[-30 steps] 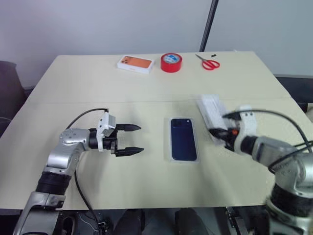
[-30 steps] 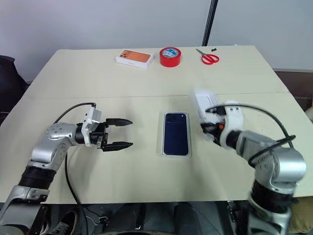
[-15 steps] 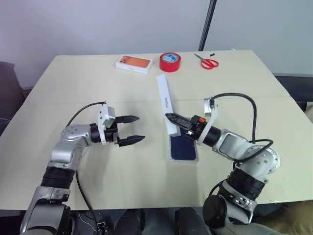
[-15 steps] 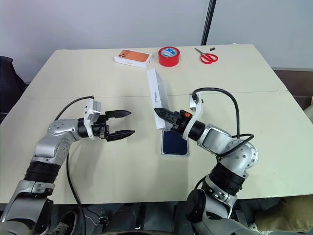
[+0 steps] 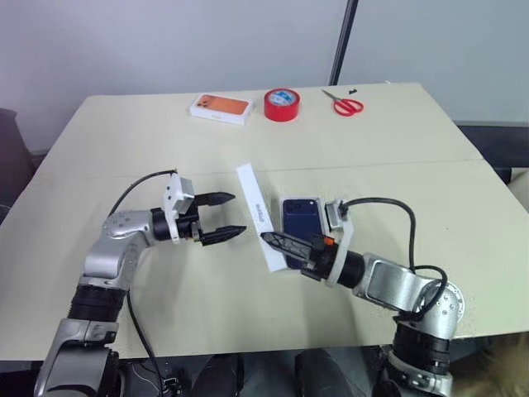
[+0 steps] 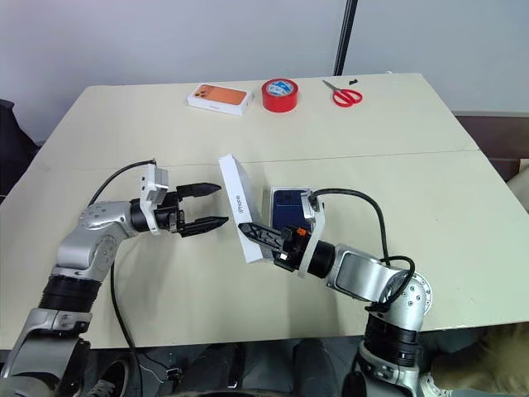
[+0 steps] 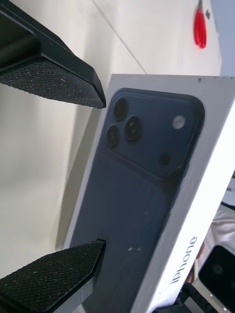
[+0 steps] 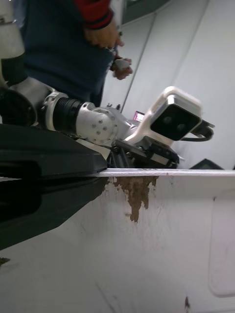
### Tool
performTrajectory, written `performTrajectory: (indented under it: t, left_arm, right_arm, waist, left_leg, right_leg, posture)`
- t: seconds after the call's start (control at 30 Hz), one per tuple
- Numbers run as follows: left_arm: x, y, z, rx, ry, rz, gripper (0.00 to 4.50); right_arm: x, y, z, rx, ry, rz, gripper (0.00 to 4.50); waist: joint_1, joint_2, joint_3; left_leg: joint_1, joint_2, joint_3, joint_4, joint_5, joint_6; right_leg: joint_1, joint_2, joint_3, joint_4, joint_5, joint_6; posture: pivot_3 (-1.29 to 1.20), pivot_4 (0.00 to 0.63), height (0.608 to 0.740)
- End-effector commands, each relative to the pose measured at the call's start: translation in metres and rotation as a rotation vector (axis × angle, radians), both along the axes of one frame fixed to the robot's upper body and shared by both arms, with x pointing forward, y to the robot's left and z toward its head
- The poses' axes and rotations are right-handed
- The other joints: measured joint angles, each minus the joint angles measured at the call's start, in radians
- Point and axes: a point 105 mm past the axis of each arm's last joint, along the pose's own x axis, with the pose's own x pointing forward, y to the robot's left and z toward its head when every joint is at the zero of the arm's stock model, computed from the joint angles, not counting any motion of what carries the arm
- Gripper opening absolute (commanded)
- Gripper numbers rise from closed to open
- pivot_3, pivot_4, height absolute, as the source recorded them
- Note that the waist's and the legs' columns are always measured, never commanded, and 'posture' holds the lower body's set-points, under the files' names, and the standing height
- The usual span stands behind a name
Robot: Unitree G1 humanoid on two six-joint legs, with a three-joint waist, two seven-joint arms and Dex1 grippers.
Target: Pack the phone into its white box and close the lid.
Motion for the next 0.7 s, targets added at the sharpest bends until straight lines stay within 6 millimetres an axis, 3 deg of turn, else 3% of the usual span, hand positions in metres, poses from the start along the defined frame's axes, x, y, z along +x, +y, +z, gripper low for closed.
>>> performTrajectory:
  t: [0.03,0.27,0.43,0.53,0.63,0.7]
  left_arm:
    - [-0.009,0.001,0.009,-0.035,-0.008,-0.035,3.69]
    - [-0.020,-0.008,-0.003,-0.030,0.017,-0.043,0.27]
    - [-0.013,-0.030,-0.023,-0.069,0.064,0.006,0.12]
    - [-0.009,-0.049,-0.024,-0.121,0.066,0.026,0.12]
    - [-0.008,-0.064,-0.025,-0.139,0.054,0.029,0.00]
    - [-0.007,-0.072,-0.028,-0.138,0.056,0.017,0.00]
  right_arm:
    - [0.006,0.005,0.003,0.054,0.062,-0.015,0.00]
    - [0.024,-0.003,-0.011,0.029,0.126,-0.103,0.00]
    - [0.039,-0.021,-0.032,-0.073,0.141,-0.198,0.00]
    - [0.048,-0.032,-0.023,-0.044,0.113,-0.239,0.00]
    - [0.046,-0.036,-0.013,-0.023,0.073,-0.222,0.93]
    - [0.046,-0.039,-0.012,-0.049,0.050,-0.232,1.88]
  waist:
    - [0.001,0.000,0.000]
    - [0.005,0.000,0.000]
    - [0.009,0.000,0.000]
    - [0.010,0.000,0.000]
    - [0.017,0.000,0.000]
    - [0.024,0.000,0.000]
  left_leg:
    - [0.000,0.000,0.000,0.000,0.000,0.000]
    - [0.000,0.000,0.000,0.000,-0.001,0.001]
    - [0.001,-0.001,0.000,0.001,-0.002,0.003]
    - [0.001,0.000,0.000,0.001,-0.002,0.003]
    - [0.001,0.000,0.000,0.001,-0.002,0.003]
    - [0.001,-0.001,0.000,0.001,-0.002,0.003]
  right_leg:
    - [0.000,0.000,0.000,0.000,0.000,0.000]
    - [0.001,0.000,0.000,-0.001,0.000,0.000]
    - [0.003,0.000,0.000,-0.002,0.000,0.000]
    - [0.004,0.001,0.000,-0.003,0.000,0.000]
    - [0.004,0.001,0.000,-0.003,0.000,0.000]
    - [0.004,0.000,0.000,-0.003,0.000,0.000]
  posture:
    - [0.00,0.150,0.740]
    - [0.00,0.150,0.740]
    - [0.00,0.150,0.740]
    - [0.00,0.150,0.740]
    - [0.00,0.150,0.740]
    - [0.00,0.150,0.740]
